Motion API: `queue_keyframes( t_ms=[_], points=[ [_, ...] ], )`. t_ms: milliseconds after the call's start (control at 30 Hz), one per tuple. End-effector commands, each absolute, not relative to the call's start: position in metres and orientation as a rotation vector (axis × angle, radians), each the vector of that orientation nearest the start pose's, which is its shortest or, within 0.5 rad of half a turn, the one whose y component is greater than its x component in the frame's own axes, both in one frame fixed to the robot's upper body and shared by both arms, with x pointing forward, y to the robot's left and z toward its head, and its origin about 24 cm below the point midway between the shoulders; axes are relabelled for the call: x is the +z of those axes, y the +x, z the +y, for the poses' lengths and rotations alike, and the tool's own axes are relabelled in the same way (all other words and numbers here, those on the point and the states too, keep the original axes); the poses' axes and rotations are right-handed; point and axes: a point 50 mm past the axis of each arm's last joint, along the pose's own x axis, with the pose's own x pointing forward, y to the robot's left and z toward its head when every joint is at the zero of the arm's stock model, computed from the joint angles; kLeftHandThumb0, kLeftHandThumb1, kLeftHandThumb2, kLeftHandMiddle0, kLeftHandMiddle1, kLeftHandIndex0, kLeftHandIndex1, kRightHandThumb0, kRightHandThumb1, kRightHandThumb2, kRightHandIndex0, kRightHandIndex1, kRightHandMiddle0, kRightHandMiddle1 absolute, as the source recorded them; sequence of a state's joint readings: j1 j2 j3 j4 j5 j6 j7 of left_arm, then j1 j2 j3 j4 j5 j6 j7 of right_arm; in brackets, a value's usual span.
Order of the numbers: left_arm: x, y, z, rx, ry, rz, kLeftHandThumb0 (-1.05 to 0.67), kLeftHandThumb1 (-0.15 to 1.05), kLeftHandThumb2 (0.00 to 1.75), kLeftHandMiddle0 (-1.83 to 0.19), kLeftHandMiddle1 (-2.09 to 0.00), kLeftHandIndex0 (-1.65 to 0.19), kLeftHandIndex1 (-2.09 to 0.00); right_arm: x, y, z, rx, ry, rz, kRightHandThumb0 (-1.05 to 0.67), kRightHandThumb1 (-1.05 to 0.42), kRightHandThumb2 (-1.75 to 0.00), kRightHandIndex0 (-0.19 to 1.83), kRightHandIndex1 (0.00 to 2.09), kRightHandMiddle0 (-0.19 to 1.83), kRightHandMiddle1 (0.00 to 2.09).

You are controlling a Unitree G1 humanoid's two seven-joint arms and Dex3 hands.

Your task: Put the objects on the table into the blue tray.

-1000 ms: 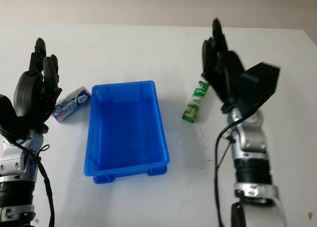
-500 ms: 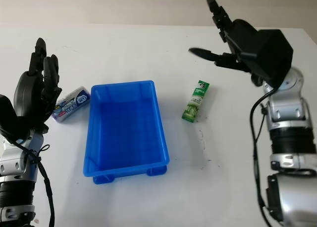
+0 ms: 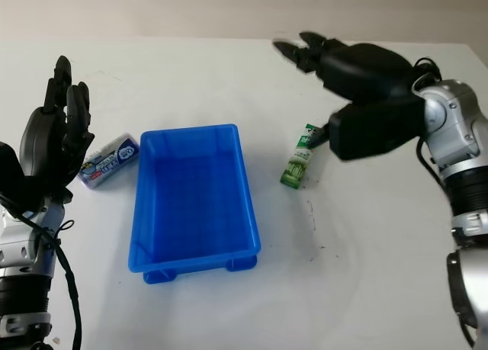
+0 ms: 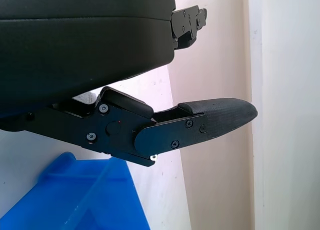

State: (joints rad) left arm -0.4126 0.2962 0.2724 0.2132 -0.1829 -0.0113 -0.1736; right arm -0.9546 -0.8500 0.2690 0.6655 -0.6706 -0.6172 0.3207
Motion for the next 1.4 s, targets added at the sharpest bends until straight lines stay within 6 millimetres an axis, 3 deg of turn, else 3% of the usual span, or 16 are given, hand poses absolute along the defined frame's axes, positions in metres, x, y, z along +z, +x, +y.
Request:
queue_keyframes(
  t_ms=[0,300,533,1067,1367],
  points=[
    [0.141,0.323,0.242,0.033,0.065,-0.280,-0.83,1.05,0.66,0.15,-0.06,0.18,-0.05,0.250,0.363,-0.234,0.406,-1.721,-0.435,-0.55,-0.73,-0.04,0.01,0.10,0.04,0.11],
    [0.142,0.324,0.243,0.026,0.072,-0.282,-0.82,1.05,0.66,0.16,-0.05,0.19,-0.05,0.243,0.365,-0.231,0.509,-1.823,-0.382,-0.36,-0.75,-0.06,0.15,0.12,0.18,0.11],
    [0.143,0.324,0.242,0.027,0.074,-0.284,-0.82,1.05,0.66,0.15,-0.06,0.18,-0.05,0.227,0.365,-0.230,0.571,-1.893,-0.361,-0.38,-0.76,-0.06,0.25,0.13,0.27,0.11],
    [0.143,0.323,0.243,0.029,0.078,-0.280,-0.82,1.05,0.66,0.17,-0.05,0.19,-0.04,0.196,0.367,-0.224,0.687,-1.806,-0.351,-0.34,-0.78,-0.06,0.34,0.11,0.36,0.07],
    [0.142,0.321,0.242,0.033,0.077,-0.281,-0.83,1.05,0.65,0.16,-0.06,0.19,-0.04,0.167,0.366,-0.220,0.719,-1.802,-0.384,-0.33,-0.81,-0.06,0.42,0.12,0.41,0.08]
  ],
)
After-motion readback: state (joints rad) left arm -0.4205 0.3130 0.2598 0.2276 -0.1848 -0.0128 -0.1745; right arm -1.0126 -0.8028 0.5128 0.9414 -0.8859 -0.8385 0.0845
